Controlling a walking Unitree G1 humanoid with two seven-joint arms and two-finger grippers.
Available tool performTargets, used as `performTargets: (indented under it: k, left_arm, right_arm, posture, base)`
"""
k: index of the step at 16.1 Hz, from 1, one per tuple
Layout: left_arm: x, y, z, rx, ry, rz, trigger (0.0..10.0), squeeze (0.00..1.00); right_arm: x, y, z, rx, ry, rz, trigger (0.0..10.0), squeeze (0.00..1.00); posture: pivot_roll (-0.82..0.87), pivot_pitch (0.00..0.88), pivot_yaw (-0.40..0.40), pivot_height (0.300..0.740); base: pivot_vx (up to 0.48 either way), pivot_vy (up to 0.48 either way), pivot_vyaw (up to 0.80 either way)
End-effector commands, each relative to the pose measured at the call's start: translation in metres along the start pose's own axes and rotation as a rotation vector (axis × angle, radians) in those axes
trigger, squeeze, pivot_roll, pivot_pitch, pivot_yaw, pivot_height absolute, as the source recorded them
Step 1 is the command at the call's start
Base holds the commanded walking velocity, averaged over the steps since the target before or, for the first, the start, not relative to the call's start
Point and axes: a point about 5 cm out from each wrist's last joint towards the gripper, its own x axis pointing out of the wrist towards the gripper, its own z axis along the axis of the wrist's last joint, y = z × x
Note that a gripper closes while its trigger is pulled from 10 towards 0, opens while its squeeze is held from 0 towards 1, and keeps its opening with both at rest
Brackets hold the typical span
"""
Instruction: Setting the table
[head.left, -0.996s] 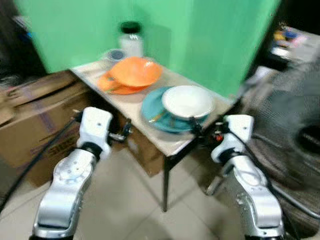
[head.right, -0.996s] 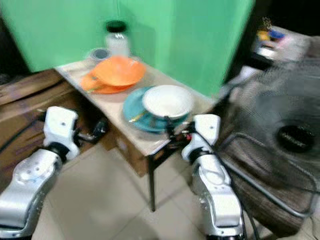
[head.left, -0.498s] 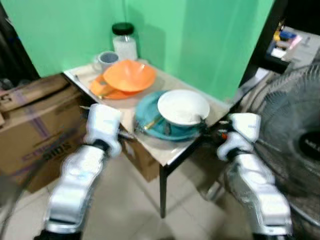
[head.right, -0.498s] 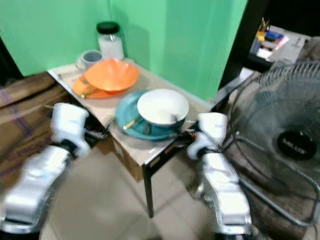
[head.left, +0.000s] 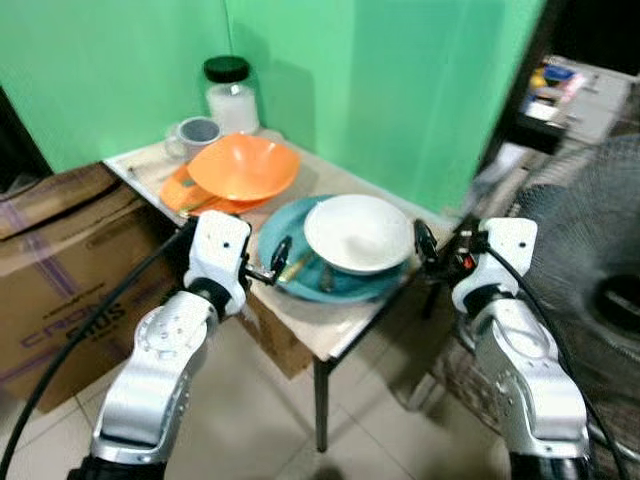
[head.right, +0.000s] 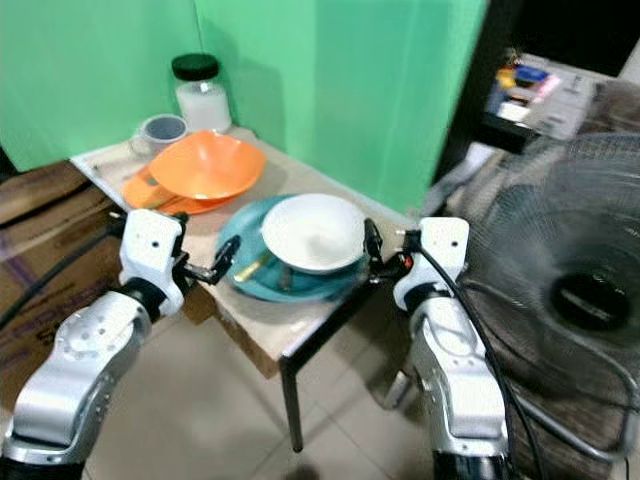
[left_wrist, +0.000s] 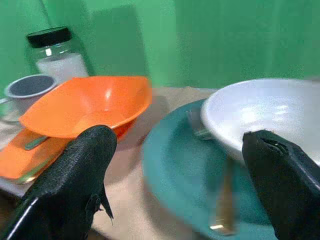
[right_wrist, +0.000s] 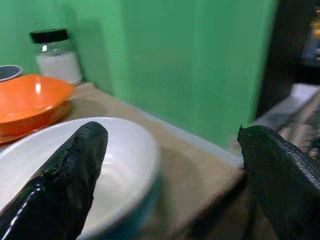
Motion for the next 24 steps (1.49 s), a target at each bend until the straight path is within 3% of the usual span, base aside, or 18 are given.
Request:
performTargets:
  k: [1,3,5,8,9,11,13,14,15,16,20,23,24]
  left_arm:
    - [0.001,0.003,0.002,0.012,-0.009,-0.001,10.0,1.00]
    - [0.000,0.004,0.004,0.026,-0.022,-0.039,10.0,0.98]
    - [-0.005,0.005,0.009,0.059,-0.044,-0.147,10.0,0.93]
    - [-0.012,0.008,0.007,0.087,-0.020,-0.279,10.0,0.83]
    - [-0.013,0.006,0.005,0.103,-0.008,-0.318,10.0,0.80]
    - [-0.014,-0.005,-0.002,0.145,0.040,-0.456,10.0,0.64]
    - [-0.013,-0.008,-0.003,0.145,0.045,-0.469,10.0,0.64]
    - [-0.013,-0.009,-0.004,0.146,0.045,-0.468,10.0,0.64]
    - [-0.012,-0.011,-0.004,0.141,0.045,-0.469,10.0,0.64]
    - [-0.012,-0.011,-0.004,0.140,0.045,-0.472,10.0,0.64]
    - [-0.011,-0.009,-0.003,0.149,0.039,-0.463,10.0,0.64]
    - [-0.009,-0.006,-0.001,0.155,0.033,-0.449,10.0,0.64]
    - [-0.009,-0.005,-0.001,0.158,0.034,-0.443,10.0,0.64]
  right_arm:
    - [0.005,0.003,0.002,0.025,0.026,0.011,10.0,0.00]
    - [0.012,-0.001,0.002,0.051,0.095,0.017,10.0,0.00]
    - [0.027,-0.004,0.011,0.084,0.123,0.075,10.0,0.00]
    - [0.049,-0.010,0.009,0.122,0.247,0.040,10.0,0.00]
    - [0.053,-0.011,0.009,0.148,0.273,0.038,10.0,0.00]
    - [0.065,-0.013,0.008,0.228,0.382,0.037,10.0,0.00]
    - [0.070,-0.013,0.010,0.237,0.431,0.052,10.0,0.00]
    - [0.071,-0.012,0.010,0.245,0.436,0.057,9.2,0.00]
    - [0.075,-0.011,0.009,0.269,0.455,0.050,1.6,0.00]
    - [0.076,-0.010,0.009,0.281,0.461,0.056,0.9,0.00]
    - [0.079,-0.012,0.005,0.287,0.513,0.032,0.0,0.00]
    - [0.082,-0.012,0.009,0.344,0.516,0.039,0.0,0.00]
    - [0.083,-0.010,0.012,0.322,0.503,0.068,0.0,0.00]
  posture:
    - [0.10,0.000,0.013,0.740]
    - [0.09,0.000,0.012,0.740]
    - [0.10,0.000,0.007,0.740]
    - [0.10,0.000,0.008,0.740]
    - [0.10,0.000,0.005,0.740]
    - [0.10,0.000,0.007,0.740]
    - [0.10,0.000,0.009,0.740]
    - [0.10,0.000,0.009,0.740]
    - [0.11,0.000,0.005,0.740]
    - [0.11,0.000,0.005,0.740]
    - [0.11,0.000,0.002,0.740]
    - [0.11,0.000,-0.002,0.740]
    - [0.11,0.000,0.003,0.740]
  base:
    - [0.000,0.000,0.00]
    - [0.000,0.000,0.00]
    - [0.000,0.000,0.00]
    - [0.000,0.000,0.00]
    - [0.000,0.000,0.00]
    - [0.000,0.000,0.00]
    - [0.000,0.000,0.00]
    - [0.000,0.000,0.00]
    - [0.000,0.000,0.00]
    - [0.000,0.000,0.00]
    - [0.000,0.000,0.00]
    - [0.000,0.000,0.00]
    - [0.000,0.000,0.00]
